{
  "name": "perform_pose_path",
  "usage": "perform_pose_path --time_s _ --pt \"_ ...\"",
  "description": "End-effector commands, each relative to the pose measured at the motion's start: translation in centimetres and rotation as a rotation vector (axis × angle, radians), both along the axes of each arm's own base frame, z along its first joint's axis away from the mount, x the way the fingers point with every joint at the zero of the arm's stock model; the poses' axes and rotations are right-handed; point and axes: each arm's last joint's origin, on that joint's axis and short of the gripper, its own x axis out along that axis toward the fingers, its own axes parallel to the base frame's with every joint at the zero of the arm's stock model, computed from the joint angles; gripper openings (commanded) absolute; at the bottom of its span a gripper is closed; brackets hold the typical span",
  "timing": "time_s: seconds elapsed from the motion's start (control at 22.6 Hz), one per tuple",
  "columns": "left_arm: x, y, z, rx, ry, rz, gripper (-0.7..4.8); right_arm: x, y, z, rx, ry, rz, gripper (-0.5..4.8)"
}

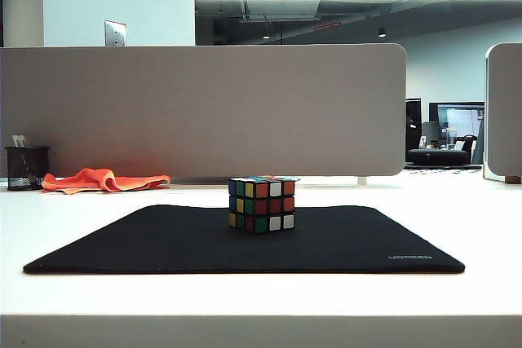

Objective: Pick up the cube on the right side of the mouse pad, then place it in the center of the mouse pad.

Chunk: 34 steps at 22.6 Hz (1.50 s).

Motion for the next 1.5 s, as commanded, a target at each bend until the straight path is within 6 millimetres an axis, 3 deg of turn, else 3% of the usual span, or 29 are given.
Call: perform_pose_path --time_s 0.04,0.22,0.35,0.71,1.06,1.5 --pt "-1.4 0.3 0.5 -0.03 -0.078 0.059 0.15 -2.0 -0.4 -0.7 -0.009 0.031 0.006 0.0" --pt "-2.1 0.6 -1.0 -0.075 -0.097 0.136 0.15 -3.5 -0.8 -2.1 -0.003 0.001 0.006 0.0" --pt "-1.6 0.6 -3.0 -0.16 -0.08 0.181 0.15 -3.2 -0.7 -4.0 0.004 -0.034 0.003 0.0" --pt "-0.9 0.9 -7.9 -0.134 -0.007 0.314 0.16 -2.6 -0.8 -5.6 0.045 -0.022 -0.096 -0.01" --pt "-2.4 1.2 -6.7 -0.119 -0.211 0.315 -0.06 -2.2 -0.7 -8.8 -0.025 -0.024 -0.082 -0.02" --pt "-2.2 1.1 -10.8 -0.078 -0.128 0.327 -0.06 -1.8 -0.6 -10.8 -0.062 0.026 -0.073 -0.02"
